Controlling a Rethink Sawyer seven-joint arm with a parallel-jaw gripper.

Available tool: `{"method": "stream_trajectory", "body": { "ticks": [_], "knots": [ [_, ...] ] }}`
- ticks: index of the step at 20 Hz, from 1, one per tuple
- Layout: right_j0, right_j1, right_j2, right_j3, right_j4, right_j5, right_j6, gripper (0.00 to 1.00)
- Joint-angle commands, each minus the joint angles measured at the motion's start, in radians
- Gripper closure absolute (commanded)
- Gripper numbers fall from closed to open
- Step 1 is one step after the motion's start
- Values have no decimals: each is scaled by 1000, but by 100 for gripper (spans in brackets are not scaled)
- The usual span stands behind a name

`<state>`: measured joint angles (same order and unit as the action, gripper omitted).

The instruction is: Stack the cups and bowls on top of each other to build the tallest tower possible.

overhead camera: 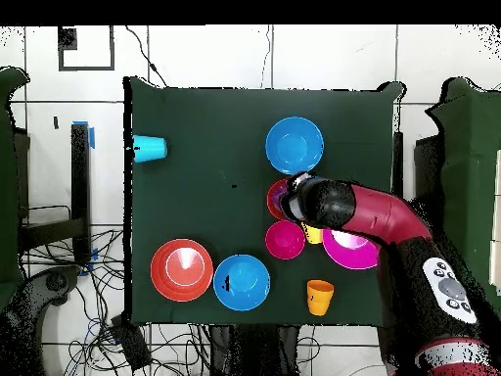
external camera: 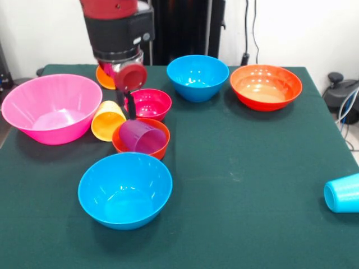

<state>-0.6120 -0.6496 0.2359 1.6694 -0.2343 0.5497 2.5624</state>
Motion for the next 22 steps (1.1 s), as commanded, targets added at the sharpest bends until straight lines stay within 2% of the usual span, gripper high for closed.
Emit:
{"method": "stream_trajectory", "body": {
  "ticks": [1,6,12,16,22],
  "knots": [
    [-9,-51,144,133,49,52,-90,0],
    [-8,-34,151,132,45,8,-76,0],
    [-4,52,143,111,6,-85,-59,0],
    [16,105,106,71,-37,-104,-58,0],
    [59,177,44,-19,-80,-80,-63,0]
  ]
}}
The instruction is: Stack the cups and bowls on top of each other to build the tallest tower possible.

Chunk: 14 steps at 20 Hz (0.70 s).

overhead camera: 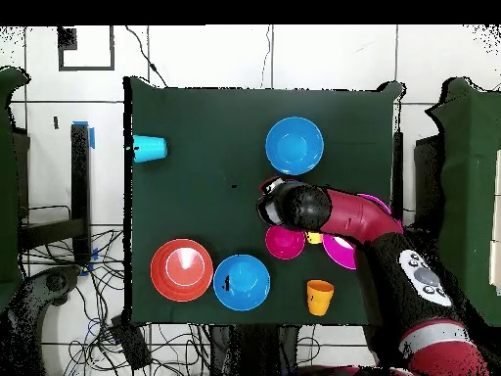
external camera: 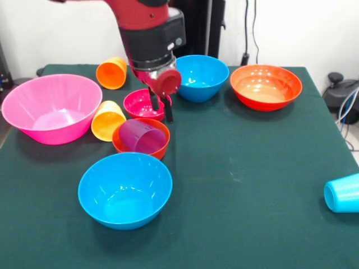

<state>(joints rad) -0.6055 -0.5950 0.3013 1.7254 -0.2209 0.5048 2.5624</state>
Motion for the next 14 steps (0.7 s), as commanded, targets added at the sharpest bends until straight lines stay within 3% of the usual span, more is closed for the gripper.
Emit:
{"method": "stream_trajectory", "body": {
  "ticks": [1,7,14],
  "knots": [
    [57,125,-24,-80,-93,-36,-57,0],
    [58,98,-21,-94,-79,16,-59,0],
    [102,-57,-64,-133,-84,206,-106,0]
  ]
}}
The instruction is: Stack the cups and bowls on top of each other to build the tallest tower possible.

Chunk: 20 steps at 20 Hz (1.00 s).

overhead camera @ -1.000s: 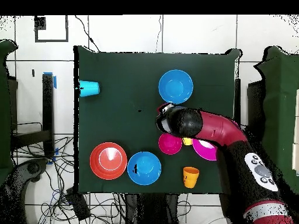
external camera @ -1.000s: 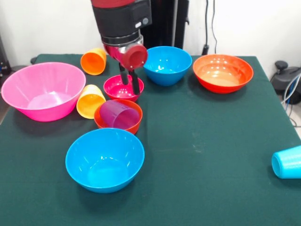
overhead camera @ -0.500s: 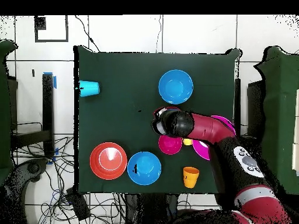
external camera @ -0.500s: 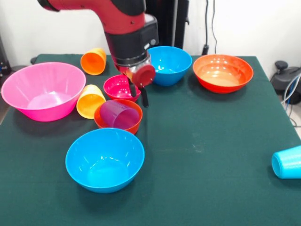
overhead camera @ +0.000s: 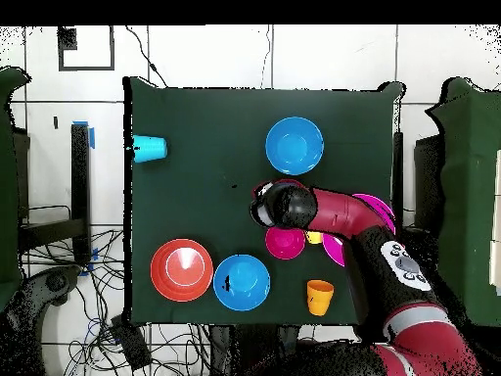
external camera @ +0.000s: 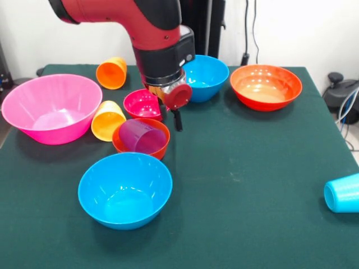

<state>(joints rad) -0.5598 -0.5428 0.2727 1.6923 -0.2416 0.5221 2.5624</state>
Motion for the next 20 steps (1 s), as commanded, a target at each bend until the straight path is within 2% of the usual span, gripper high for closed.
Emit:
{"method": "stream_trajectory", "body": {
  "ticks": [1,4,9,14,17,20],
  "knots": [
    [67,-133,-46,-108,-66,223,-112,0],
    [89,-189,-63,-126,-77,303,-133,0],
    [96,-220,-62,-163,-118,343,-170,0],
    [73,-200,-34,-208,-154,322,-205,0],
    [64,-173,-33,-188,-150,273,-158,0],
    [63,-150,-45,-118,-113,214,-65,0]
  ]
}}
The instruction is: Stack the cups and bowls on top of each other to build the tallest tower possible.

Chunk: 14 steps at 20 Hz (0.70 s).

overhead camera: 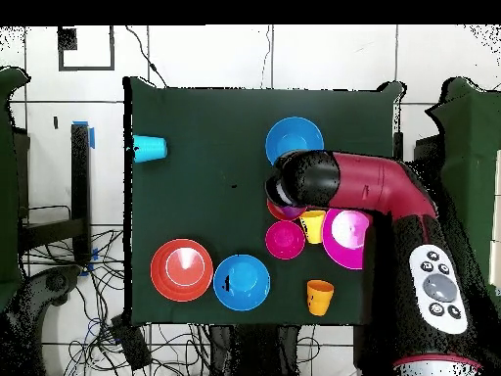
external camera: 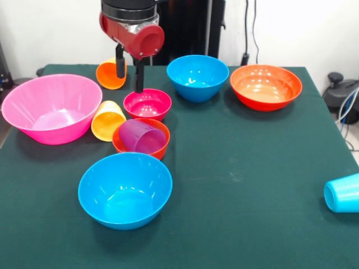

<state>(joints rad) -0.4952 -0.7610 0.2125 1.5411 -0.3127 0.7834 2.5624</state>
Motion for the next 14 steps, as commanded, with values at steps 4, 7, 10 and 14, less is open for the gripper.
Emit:
{"method": "stream_trajectory", "body": {
  "ticks": [4,7,10,14],
  "knots": [
    [17,110,-7,54,-49,-153,11,0],
    [44,118,-40,80,-16,-162,85,0],
    [56,118,-58,93,10,-175,113,0],
    [63,124,-70,95,37,-177,106,0]
  ]
}}
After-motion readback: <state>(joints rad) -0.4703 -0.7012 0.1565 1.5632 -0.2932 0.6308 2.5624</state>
